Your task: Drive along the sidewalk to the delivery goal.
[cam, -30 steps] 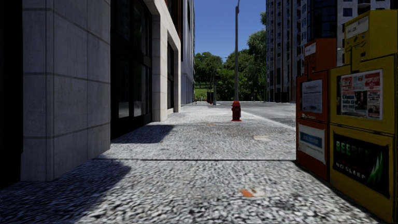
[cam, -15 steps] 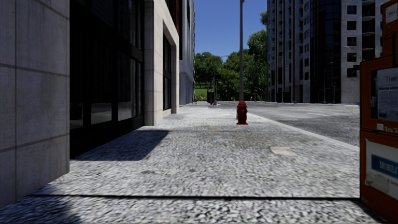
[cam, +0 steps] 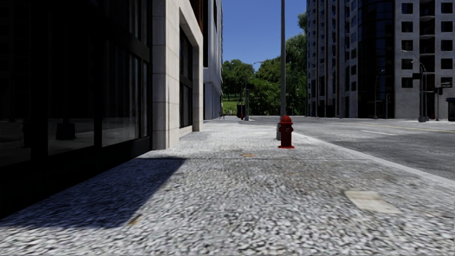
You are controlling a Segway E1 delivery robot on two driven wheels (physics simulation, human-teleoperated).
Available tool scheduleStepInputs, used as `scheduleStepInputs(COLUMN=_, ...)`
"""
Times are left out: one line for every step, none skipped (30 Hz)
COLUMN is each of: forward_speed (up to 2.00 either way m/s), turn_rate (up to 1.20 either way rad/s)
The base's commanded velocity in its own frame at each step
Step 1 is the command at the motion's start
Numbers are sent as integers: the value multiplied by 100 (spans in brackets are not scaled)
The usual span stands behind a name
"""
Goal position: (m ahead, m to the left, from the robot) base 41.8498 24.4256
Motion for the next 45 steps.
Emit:
scheduleStepInputs(forward_speed=200, turn_rate=0)
scheduleStepInputs(forward_speed=200, turn_rate=0)
scheduleStepInputs(forward_speed=200, turn_rate=0)
scheduleStepInputs(forward_speed=200, turn_rate=0)
scheduleStepInputs(forward_speed=200, turn_rate=0)
scheduleStepInputs(forward_speed=200, turn_rate=0)
scheduleStepInputs(forward_speed=200, turn_rate=0)
scheduleStepInputs(forward_speed=200, turn_rate=0)
scheduleStepInputs(forward_speed=200, turn_rate=0)
scheduleStepInputs(forward_speed=200, turn_rate=0)
scheduleStepInputs(forward_speed=200, turn_rate=0)
scheduleStepInputs(forward_speed=200, turn_rate=0)
scheduleStepInputs(forward_speed=200, turn_rate=0)
scheduleStepInputs(forward_speed=200, turn_rate=0)
scheduleStepInputs(forward_speed=200, turn_rate=0)
scheduleStepInputs(forward_speed=200, turn_rate=0)
scheduleStepInputs(forward_speed=200, turn_rate=0)
scheduleStepInputs(forward_speed=200, turn_rate=0)
scheduleStepInputs(forward_speed=200, turn_rate=0)
scheduleStepInputs(forward_speed=200, turn_rate=0)
scheduleStepInputs(forward_speed=200, turn_rate=0)
scheduleStepInputs(forward_speed=200, turn_rate=0)
scheduleStepInputs(forward_speed=200, turn_rate=0)
scheduleStepInputs(forward_speed=200, turn_rate=0)
scheduleStepInputs(forward_speed=200, turn_rate=0)
scheduleStepInputs(forward_speed=200, turn_rate=0)
scheduleStepInputs(forward_speed=200, turn_rate=0)
scheduleStepInputs(forward_speed=200, turn_rate=0)
scheduleStepInputs(forward_speed=200, turn_rate=0)
scheduleStepInputs(forward_speed=200, turn_rate=0)
scheduleStepInputs(forward_speed=200, turn_rate=0)
scheduleStepInputs(forward_speed=200, turn_rate=0)
scheduleStepInputs(forward_speed=200, turn_rate=0)
scheduleStepInputs(forward_speed=200, turn_rate=0)
scheduleStepInputs(forward_speed=200, turn_rate=0)
scheduleStepInputs(forward_speed=200, turn_rate=0)
scheduleStepInputs(forward_speed=200, turn_rate=0)
scheduleStepInputs(forward_speed=200, turn_rate=0)
scheduleStepInputs(forward_speed=200, turn_rate=0)
scheduleStepInputs(forward_speed=200, turn_rate=0)
scheduleStepInputs(forward_speed=200, turn_rate=0)
scheduleStepInputs(forward_speed=200, turn_rate=0)
scheduleStepInputs(forward_speed=200, turn_rate=0)
scheduleStepInputs(forward_speed=200, turn_rate=0)
scheduleStepInputs(forward_speed=200, turn_rate=0)
